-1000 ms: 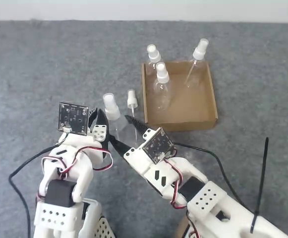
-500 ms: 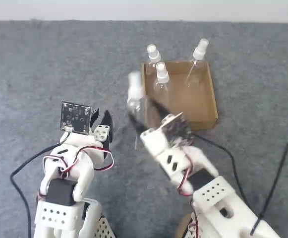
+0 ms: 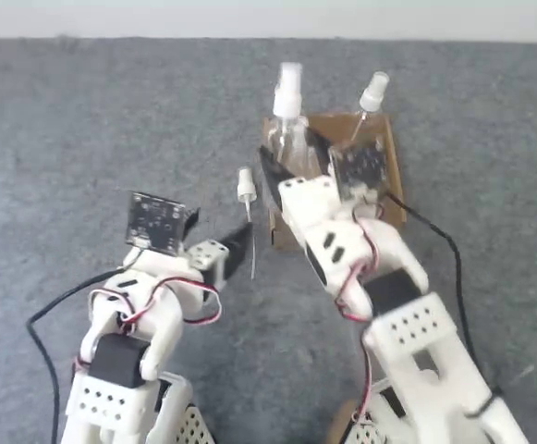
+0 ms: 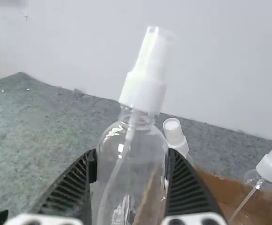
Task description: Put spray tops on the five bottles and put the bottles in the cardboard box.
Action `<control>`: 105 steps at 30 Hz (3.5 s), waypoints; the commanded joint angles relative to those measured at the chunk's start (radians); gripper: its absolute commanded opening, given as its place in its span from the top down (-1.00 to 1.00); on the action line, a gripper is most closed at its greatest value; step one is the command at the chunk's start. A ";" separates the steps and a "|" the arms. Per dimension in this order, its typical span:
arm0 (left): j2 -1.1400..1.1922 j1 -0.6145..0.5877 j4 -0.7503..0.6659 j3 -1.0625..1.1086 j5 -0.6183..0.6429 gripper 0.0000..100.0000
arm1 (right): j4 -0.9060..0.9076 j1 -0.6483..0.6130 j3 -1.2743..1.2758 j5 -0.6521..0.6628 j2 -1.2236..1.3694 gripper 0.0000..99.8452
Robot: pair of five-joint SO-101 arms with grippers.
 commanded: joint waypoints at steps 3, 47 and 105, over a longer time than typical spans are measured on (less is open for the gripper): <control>-0.012 0.054 0.014 -0.030 -0.006 0.38 | 0.131 -0.030 -0.262 -0.009 0.183 0.99; -0.011 -0.130 -0.114 0.028 0.002 0.73 | 0.587 0.363 -0.393 0.221 0.007 0.99; -0.011 -0.129 -0.130 0.044 0.002 0.72 | -0.515 0.378 -0.005 0.098 0.659 0.99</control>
